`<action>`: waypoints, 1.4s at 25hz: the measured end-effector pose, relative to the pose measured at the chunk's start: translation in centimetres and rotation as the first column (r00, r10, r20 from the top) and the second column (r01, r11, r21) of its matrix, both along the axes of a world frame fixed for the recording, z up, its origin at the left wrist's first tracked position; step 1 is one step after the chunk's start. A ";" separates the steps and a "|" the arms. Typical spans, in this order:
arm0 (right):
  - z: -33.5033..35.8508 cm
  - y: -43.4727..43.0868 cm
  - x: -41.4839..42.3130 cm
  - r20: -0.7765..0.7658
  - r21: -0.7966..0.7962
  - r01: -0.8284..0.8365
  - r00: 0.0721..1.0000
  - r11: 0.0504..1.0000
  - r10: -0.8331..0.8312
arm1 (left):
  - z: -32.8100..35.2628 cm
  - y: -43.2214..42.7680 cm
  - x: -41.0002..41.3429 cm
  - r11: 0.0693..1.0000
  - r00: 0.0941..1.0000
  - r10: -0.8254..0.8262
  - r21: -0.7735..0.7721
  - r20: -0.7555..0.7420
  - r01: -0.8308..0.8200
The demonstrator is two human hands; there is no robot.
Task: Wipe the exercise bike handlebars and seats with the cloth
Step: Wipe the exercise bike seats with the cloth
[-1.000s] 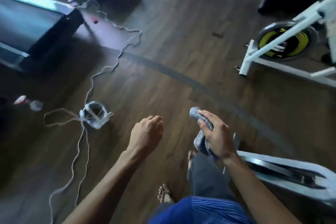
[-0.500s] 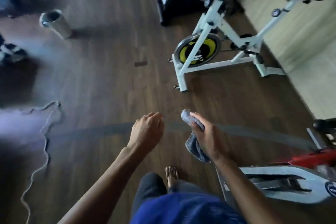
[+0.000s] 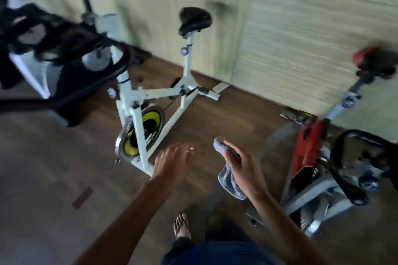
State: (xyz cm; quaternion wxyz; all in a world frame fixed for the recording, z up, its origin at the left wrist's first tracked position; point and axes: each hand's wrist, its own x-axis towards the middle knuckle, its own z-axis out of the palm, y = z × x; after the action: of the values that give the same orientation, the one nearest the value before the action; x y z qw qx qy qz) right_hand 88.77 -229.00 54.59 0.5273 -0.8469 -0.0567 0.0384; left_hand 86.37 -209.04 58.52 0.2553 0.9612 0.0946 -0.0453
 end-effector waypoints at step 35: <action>-11.2 -37.0 61.8 0.134 -0.022 0.939 -0.338 -0.344 -0.932 | -12.7 -57.0 80.7 -0.163 -0.155 -0.984 -0.096 0.089 0.982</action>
State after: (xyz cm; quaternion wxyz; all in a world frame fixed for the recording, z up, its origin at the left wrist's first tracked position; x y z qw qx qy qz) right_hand 150.57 -266.01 43.41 0.2795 -0.5643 0.6467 -0.4304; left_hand 167.04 -266.09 45.81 0.1923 0.6767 -0.6701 -0.2369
